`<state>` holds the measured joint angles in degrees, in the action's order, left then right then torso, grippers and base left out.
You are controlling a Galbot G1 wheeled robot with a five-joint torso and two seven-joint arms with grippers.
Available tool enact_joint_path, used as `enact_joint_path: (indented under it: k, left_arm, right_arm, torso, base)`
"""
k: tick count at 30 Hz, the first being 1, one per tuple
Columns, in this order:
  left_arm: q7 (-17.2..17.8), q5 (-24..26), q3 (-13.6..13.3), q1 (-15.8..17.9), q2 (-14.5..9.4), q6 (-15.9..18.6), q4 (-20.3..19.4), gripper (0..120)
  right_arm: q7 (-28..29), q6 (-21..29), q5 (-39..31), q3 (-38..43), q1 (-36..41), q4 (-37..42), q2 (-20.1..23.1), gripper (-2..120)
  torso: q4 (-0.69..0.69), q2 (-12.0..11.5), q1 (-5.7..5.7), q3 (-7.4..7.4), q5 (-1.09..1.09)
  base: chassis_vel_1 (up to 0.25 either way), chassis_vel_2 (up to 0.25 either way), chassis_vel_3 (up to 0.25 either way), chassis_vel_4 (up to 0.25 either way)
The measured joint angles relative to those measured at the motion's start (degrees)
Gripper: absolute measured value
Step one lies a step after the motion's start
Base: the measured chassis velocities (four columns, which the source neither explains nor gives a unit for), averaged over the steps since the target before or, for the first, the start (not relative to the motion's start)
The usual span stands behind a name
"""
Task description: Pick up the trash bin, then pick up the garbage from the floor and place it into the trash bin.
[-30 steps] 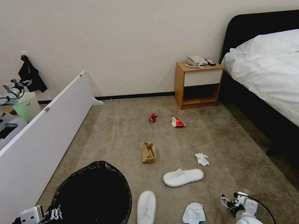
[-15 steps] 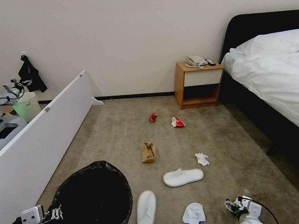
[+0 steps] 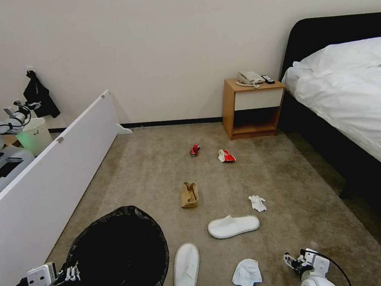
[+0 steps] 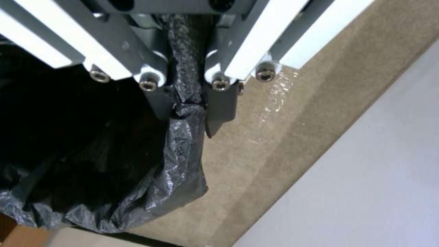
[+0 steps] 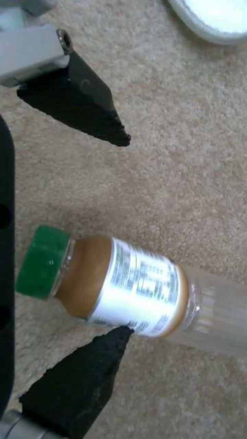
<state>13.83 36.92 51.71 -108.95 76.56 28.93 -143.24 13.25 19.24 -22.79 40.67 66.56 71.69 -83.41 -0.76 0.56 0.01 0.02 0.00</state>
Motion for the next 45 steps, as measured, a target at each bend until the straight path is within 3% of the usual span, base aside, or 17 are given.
enact_joint_path:
  k: [11,19,21,24,26,29,31,34,39,45]
  left_arm:
    - [0.1,0.0,-0.1,0.4,-0.1,0.1,0.0,4]
    - [0.1,0.0,-0.2,0.6,-0.2,0.3,0.0,4]
    - [0.1,0.0,-0.2,0.6,-0.2,0.3,0.0,4]
    - [0.1,0.0,-0.2,0.6,-0.2,0.3,0.0,4]
    - [0.1,0.1,-0.2,0.6,-0.2,0.3,0.0,4]
    - [0.1,0.1,-0.2,0.6,-0.2,0.3,0.0,4]
    - [0.1,0.1,-0.2,0.6,-0.1,0.3,0.0,4]
    - [0.1,0.1,-0.2,0.5,-0.1,0.3,0.0,4]
    - [0.1,0.1,-0.4,0.5,-0.1,0.3,0.0,4]
    - [0.1,0.1,-0.6,0.5,-0.1,0.3,0.0,4]
  right_arm:
    - [0.1,-0.6,3.3,3.5,-5.0,-8.2,-0.6,100]
    - [-0.2,-0.7,3.6,4.2,-5.7,-9.3,-0.6,98]
    - [-0.6,-0.7,4.0,4.3,-5.9,-9.4,-0.7,86]
    - [-0.6,-0.8,4.2,4.3,-5.9,-9.4,-0.7,80]
    - [-0.6,-0.9,4.3,4.2,-5.6,-8.9,-0.7,67]
    - [-0.6,-0.9,4.3,4.2,-5.5,-8.7,-0.7,64]
    - [-0.7,-0.9,4.3,4.2,-5.0,-8.4,-0.6,51]
    - [-0.7,-0.9,4.4,4.3,-4.6,-8.1,-0.4,42]
    - [-0.6,-0.9,4.5,4.6,-4.1,-7.1,-0.1,33]
    - [-0.9,-1.0,4.7,5.0,-3.5,-6.4,0.0,33]
  torso:
    - [0.0,0.0,0.0,0.0,0.0]
    - [-0.01,0.0,0.0,0.0,0.0]
    - [0.0,0.0,0.0,0.0,0.0]
    - [-0.01,0.0,0.0,0.0,0.0]
    - [0.0,0.0,0.0,0.0,0.0]
    - [0.0,0.0,0.0,0.0,0.0]
    - [0.0,0.0,0.0,0.0,0.0]
    - [0.0,0.0,0.0,0.0,0.0]
    - [-0.01,0.0,0.0,0.0,0.0]
    - [0.0,0.0,0.0,0.0,0.01]
  base:
    - [0.0,0.0,0.0,0.0]
    - [0.0,0.0,0.0,0.0]
    - [0.0,0.0,0.0,0.0]
    - [0.0,0.0,0.0,0.0]
    - [0.0,0.0,0.0,0.0]
    - [0.0,0.0,0.0,0.0]
    - [0.0,0.0,0.0,0.0]
    - [0.0,0.0,0.0,0.0]
    - [0.0,0.0,0.0,0.0]
    - [0.0,0.0,0.0,0.0]
